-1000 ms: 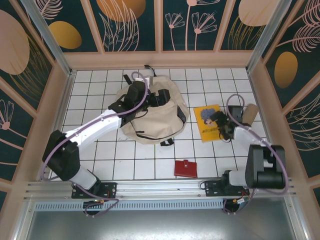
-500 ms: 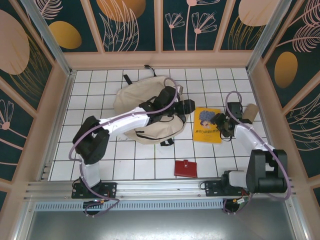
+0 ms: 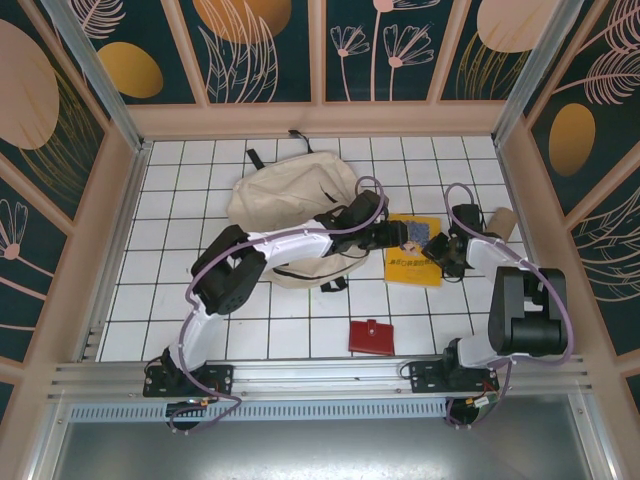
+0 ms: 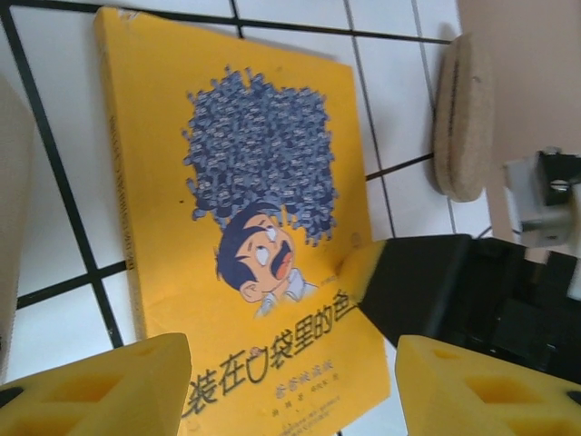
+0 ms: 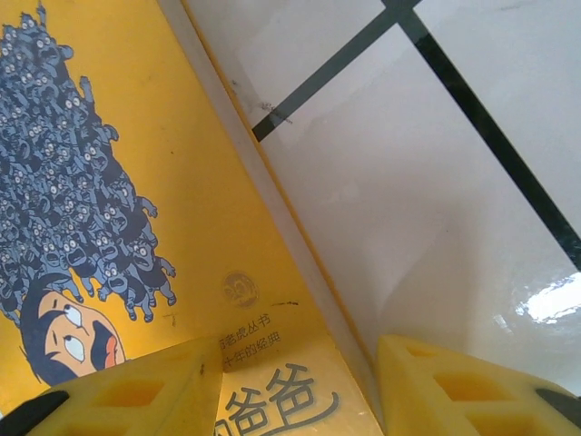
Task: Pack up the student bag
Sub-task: Pick up the book from the middle-right of the table.
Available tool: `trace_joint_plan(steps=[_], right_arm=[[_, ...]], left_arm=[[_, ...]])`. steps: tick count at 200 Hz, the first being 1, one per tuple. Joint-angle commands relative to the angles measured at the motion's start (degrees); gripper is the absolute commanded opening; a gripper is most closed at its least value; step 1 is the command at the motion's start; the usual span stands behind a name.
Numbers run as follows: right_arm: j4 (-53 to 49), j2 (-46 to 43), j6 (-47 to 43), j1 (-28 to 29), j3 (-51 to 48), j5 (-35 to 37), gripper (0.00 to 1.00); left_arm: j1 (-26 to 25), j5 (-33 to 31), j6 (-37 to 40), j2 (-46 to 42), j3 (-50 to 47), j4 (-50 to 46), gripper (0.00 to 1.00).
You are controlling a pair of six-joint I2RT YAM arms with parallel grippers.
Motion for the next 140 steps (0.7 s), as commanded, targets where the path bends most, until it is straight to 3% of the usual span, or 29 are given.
trace_joint_plan(steps=[1, 91, 140], right_arm=[[0.58, 0.91, -1.59, -0.37, 0.73, -1.40, 0.47], [2.27, 2.54, -2.59, -0.51, -0.46, -4.41, 0.44], [2.96, 3.07, -2.95, -0.94, -1.10, -5.85, 0.43]], left_arm=[[-0.11, -1.03, -1.38, 2.10, 2.10, -2.79, 0.61], [-0.12, -3.62, -3.52, 5.19, -0.74, -2.52, 0.58], [-0.10, -1.29, -4.05, 7.12, 0.47, -2.62, 0.57]])
